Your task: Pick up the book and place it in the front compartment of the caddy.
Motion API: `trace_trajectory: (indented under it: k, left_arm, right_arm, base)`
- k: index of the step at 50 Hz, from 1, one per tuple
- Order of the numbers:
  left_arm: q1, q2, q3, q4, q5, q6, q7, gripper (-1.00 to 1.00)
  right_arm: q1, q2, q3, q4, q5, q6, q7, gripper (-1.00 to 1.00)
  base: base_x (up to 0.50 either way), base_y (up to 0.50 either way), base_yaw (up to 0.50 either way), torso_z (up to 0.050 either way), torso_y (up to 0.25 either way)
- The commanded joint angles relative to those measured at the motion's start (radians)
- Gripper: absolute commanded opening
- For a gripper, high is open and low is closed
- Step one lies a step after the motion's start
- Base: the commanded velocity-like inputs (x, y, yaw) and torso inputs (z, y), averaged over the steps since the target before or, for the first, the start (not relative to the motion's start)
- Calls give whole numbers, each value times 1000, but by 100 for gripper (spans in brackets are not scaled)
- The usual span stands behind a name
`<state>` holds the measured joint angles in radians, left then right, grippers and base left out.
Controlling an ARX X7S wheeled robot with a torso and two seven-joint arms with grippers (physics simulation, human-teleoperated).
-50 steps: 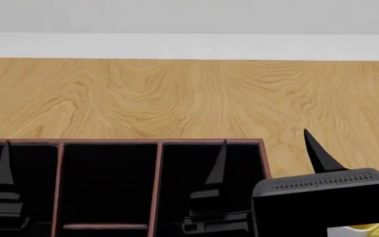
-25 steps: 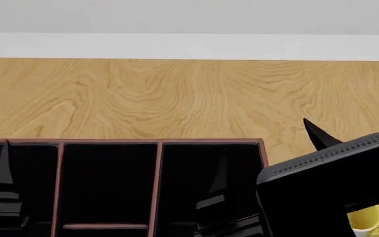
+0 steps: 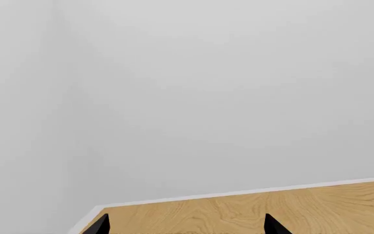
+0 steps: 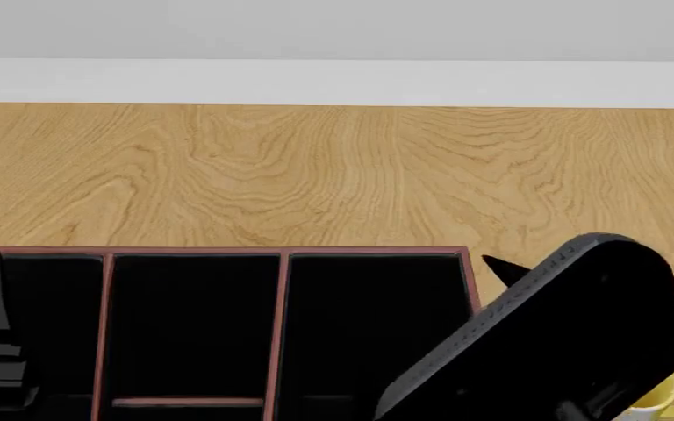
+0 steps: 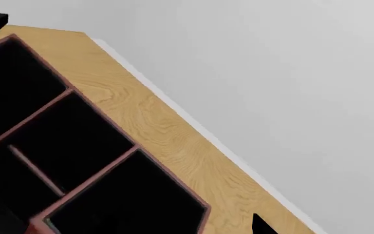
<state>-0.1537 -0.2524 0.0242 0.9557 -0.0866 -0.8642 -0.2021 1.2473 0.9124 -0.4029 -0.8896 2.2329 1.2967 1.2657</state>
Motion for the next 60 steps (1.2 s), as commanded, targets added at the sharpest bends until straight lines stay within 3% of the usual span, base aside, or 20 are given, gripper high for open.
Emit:
trace_trajectory:
  k: [1,31,60]
  left_arm:
    - [6,-4,-4,10,-5,-2,-6,100]
    - [11,-13,-8,14,-21,2,-20,100]
    - [-3,-24,14,16,-29,-10,-36,100]
  right_arm:
    - [195,58,-197,-6,237,-27,99,100]
    - [154,32,-376,-94,302,-81,125,100]
    - [-70,47,-337,-117,154,-30,43,100]
  base:
    - [0,0,0,0,0]
    - [0,0,0,0,0]
    - [0,0,0,0,0]
